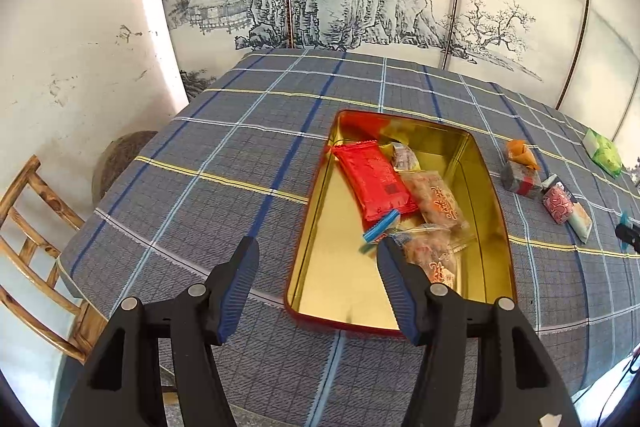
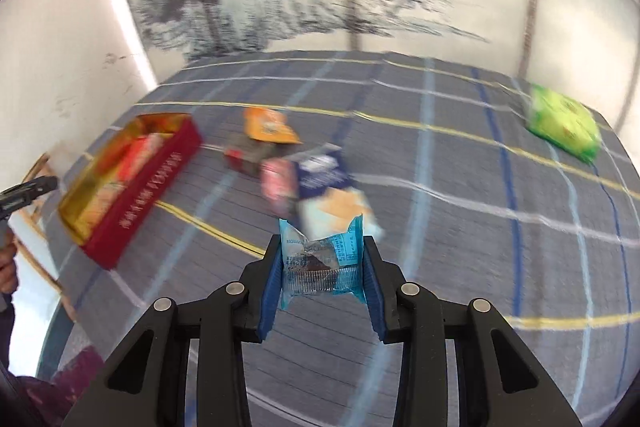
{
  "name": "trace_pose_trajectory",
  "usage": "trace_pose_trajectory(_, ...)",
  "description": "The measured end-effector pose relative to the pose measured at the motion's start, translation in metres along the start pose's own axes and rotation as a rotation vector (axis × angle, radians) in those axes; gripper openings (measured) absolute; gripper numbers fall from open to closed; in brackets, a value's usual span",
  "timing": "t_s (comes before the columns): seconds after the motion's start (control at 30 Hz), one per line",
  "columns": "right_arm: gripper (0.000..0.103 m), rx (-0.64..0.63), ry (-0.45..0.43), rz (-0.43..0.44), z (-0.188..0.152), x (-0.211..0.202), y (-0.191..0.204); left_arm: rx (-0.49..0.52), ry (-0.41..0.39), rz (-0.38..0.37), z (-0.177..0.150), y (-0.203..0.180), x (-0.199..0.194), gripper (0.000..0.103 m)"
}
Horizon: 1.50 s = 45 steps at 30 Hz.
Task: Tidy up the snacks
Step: 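Carry the light-blue candy into the tin and open the right gripper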
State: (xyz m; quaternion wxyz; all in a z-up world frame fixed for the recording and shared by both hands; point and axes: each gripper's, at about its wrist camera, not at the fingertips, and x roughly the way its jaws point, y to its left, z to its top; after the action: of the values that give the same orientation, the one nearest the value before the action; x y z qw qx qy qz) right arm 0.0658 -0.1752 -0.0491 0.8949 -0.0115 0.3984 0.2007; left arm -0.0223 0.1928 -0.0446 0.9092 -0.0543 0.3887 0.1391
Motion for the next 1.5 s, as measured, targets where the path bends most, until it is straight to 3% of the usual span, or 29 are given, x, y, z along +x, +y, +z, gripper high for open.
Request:
trace_pose_trajectory(0.2,0.038,-0.101,0.003,0.199,0.042,0.027,0.094,0.019,-0.037,0.038,-0.003,0.008,-0.009,0.065)
trace_pose_trajectory(0.37,0.038,-0.162,0.061,0.334,0.073,0.070,0.168,0.043,-0.059,0.092,-0.004,0.015,-0.013,0.068)
trace_pose_trajectory(0.63,0.038,-0.290,0.190,0.370,0.093,0.139,0.254,0.071,-0.079,0.133,-0.005,0.023,-0.013,0.069)
trace_pose_trajectory(0.97,0.038,-0.324,0.273,0.326,0.099,0.182,0.288,0.060,-0.041,0.125,-0.007,0.033,0.002,0.070)
trace_pose_trajectory(1.27,0.039,-0.349,0.292,0.311,0.099,0.191,0.302,0.051,-0.024,0.120,-0.008,0.041,0.009,0.070)
trace_pose_trajectory(1.5,0.042,-0.337,0.287,0.330,0.100,0.192,0.305,0.052,-0.021,0.122,-0.010,0.041,0.010,0.076)
